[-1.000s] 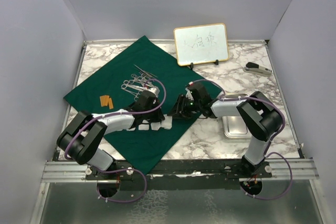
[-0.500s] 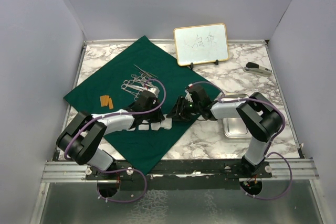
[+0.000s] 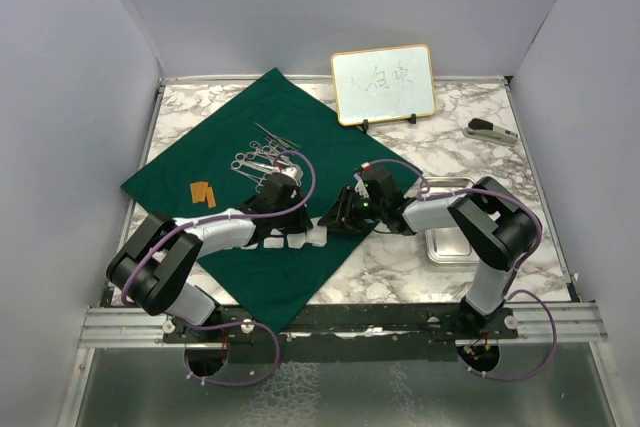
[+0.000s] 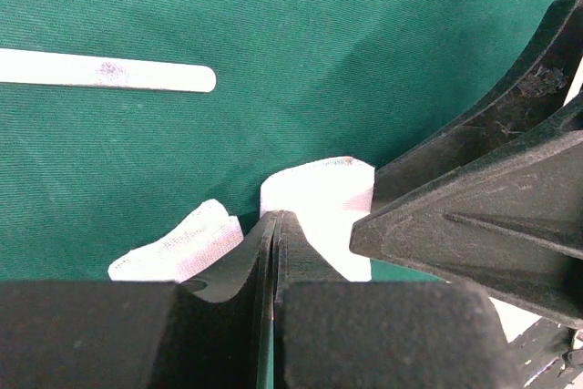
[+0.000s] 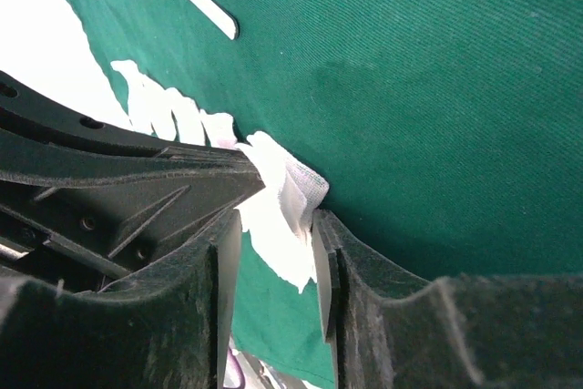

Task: Prepare the surgical pack
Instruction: Adjust the medical item in the surgical kit.

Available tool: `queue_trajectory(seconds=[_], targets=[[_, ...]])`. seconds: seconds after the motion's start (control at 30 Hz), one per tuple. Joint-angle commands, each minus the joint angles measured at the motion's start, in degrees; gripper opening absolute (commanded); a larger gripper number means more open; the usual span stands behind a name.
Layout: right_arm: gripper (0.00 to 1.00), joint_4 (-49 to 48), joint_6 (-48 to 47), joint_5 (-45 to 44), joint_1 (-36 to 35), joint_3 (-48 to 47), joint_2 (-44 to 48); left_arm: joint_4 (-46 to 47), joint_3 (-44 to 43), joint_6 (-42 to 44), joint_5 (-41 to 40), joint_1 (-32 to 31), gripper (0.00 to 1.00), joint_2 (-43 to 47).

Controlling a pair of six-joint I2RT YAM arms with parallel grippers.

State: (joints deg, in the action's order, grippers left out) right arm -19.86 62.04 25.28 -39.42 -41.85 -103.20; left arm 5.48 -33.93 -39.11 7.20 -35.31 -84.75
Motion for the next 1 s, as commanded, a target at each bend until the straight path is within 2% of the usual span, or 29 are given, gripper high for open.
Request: queue_trajectory(seconds=[0.0, 0.53, 0.97], targets=[[0.36, -1.23, -0.02, -2.02, -0.66, 1.06, -0.28, -3.16, 1.25, 1.08, -2.92, 0.53, 0.00, 0.22], [0.25, -4.04, -0.81, -2.57, 0.52, 0.97, -0.78, -2.78, 1.06, 1.23, -2.54, 0.44, 0.00, -0.03], [0.21, -5.17, -1.40, -0.80, 1.01, 1.50, -0.01, -2.92, 0.80, 1.38, -2.46, 0.51, 0.00, 0.09]])
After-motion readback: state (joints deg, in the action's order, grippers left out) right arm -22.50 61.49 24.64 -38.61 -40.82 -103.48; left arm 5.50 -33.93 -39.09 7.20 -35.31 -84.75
